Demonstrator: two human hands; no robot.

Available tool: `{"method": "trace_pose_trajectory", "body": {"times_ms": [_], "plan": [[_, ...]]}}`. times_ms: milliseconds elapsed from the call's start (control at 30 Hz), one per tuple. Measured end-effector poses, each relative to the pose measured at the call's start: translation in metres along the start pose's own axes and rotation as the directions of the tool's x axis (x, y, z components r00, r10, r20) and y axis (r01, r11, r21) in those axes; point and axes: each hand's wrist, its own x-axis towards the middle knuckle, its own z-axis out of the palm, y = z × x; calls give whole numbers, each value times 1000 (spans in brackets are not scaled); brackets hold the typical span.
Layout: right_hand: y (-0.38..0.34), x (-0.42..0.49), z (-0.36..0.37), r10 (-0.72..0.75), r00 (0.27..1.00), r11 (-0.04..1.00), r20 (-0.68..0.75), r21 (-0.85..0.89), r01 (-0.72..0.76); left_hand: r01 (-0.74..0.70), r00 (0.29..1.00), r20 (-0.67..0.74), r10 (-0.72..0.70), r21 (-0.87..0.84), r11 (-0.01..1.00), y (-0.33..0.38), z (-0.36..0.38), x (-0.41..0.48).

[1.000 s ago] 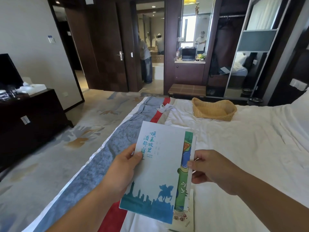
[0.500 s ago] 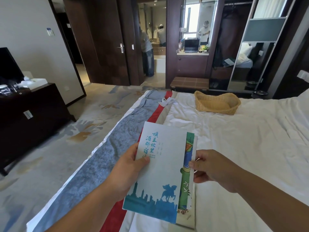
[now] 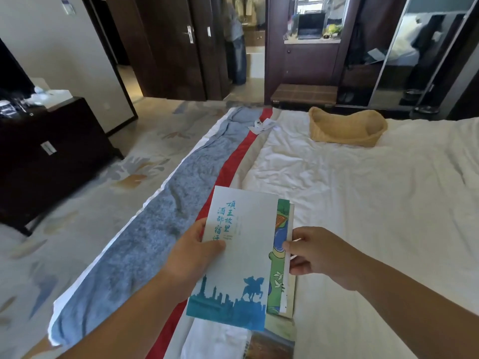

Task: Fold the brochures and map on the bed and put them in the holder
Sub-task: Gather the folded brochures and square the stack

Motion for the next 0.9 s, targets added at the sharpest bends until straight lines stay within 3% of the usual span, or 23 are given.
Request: {"method": "trace_pose_trajectory", "body": {"times_ms": [167, 400, 533, 667, 733, 800, 900], "plan": [[44, 14, 9, 107, 988, 993, -110, -35, -112, 128, 990, -59, -124, 53, 990, -61, -12, 19], [143, 42, 48, 230, 965, 907, -123, -331, -258, 345, 939, -116, -325, 258, 903, -188, -33, 66], [198, 64, 81, 304, 948, 847, -93, -429, -313, 401, 916, -167, -365, 426, 811, -258, -43, 90], [238, 91, 123, 285, 956, 826, -65, -490, -280, 375, 925, -234, -299, 687, 623, -303, -54, 100], [252, 109, 144, 252, 966, 814, -62, -526, -246, 288, 954, -219, -205, 857, 427, -322, -59, 99], [262, 131, 162, 189, 980, 784, -55, -593, -184, 57, 995, -38, -93, 975, 214, -339, -56, 96], [271, 164, 188, 73, 997, 722, -20, -689, -67, -274, 962, 273, 27, 954, 123, -363, -43, 96]]}}
